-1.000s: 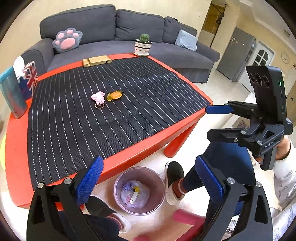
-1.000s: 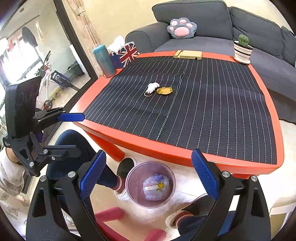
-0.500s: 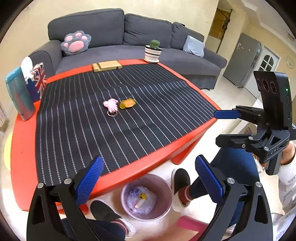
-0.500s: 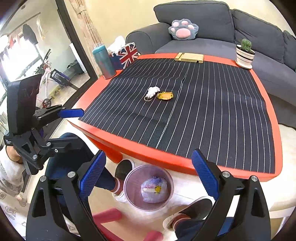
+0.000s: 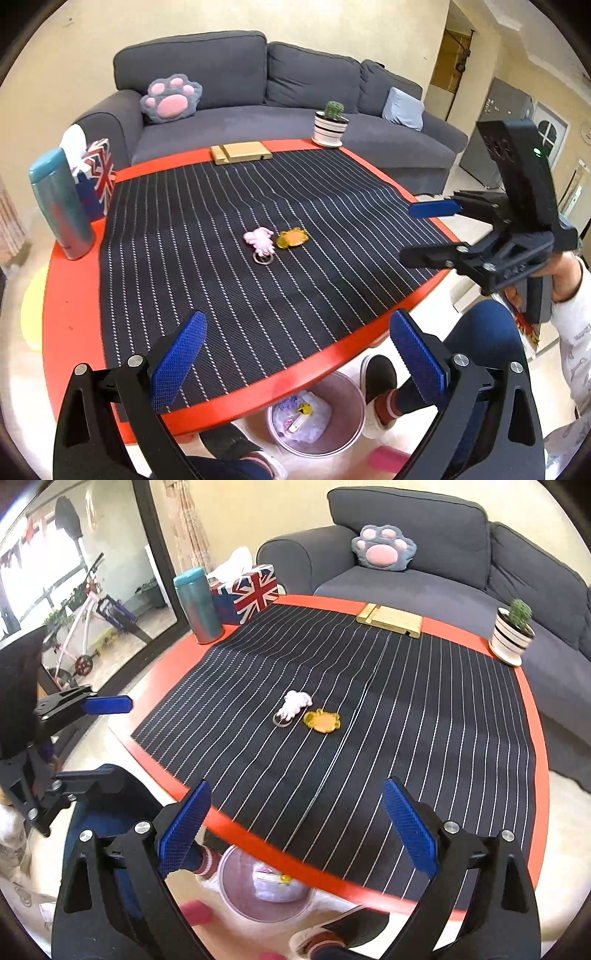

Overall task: Collect trash
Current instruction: 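Reach the right gripper to the orange toy and close on it, then lift the orange toy with the right gripper while the left gripper approaches the pink pig keychain, then close the left gripper on the pink pig keychain and lift it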

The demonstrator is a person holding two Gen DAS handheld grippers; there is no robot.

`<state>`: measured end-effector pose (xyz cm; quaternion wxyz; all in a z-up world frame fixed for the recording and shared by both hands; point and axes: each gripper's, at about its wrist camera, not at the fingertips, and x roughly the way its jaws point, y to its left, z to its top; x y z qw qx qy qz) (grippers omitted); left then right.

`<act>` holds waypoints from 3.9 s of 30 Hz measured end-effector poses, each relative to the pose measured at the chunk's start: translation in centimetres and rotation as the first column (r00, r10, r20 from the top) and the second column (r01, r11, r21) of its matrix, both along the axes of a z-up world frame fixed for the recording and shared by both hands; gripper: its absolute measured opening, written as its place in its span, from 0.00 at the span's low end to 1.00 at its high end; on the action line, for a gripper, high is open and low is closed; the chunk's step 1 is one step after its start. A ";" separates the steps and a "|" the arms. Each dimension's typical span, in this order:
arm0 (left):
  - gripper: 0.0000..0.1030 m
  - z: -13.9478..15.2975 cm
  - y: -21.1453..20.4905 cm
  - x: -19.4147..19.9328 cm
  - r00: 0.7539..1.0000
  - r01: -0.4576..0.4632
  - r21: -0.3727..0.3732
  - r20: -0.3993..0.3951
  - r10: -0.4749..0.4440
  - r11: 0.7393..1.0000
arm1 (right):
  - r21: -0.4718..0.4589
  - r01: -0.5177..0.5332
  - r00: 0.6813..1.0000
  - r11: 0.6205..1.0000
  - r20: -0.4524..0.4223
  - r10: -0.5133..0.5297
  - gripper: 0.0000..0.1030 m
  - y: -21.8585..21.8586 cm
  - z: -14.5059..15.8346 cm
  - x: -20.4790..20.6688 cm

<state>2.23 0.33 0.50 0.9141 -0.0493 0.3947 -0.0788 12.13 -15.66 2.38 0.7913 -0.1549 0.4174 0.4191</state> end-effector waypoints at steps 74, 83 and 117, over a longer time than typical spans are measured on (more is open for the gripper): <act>0.93 -0.5 1.6 9.2 0.997 -0.040 0.002 -0.069 0.040 0.999 | -0.131 0.006 0.997 0.991 -0.079 -0.016 0.36 4.2 -4.4 8.9; 0.93 -2.3 1.4 13.7 0.983 -0.083 0.038 -0.161 0.088 0.996 | -0.106 0.045 0.996 0.993 -0.076 -0.054 0.36 1.9 -3.6 9.0; 0.31 -8.4 0.0 18.4 0.939 -0.107 0.125 -0.315 0.142 0.986 | -0.089 0.081 0.992 0.993 -0.086 -0.089 0.36 -0.7 -4.3 9.3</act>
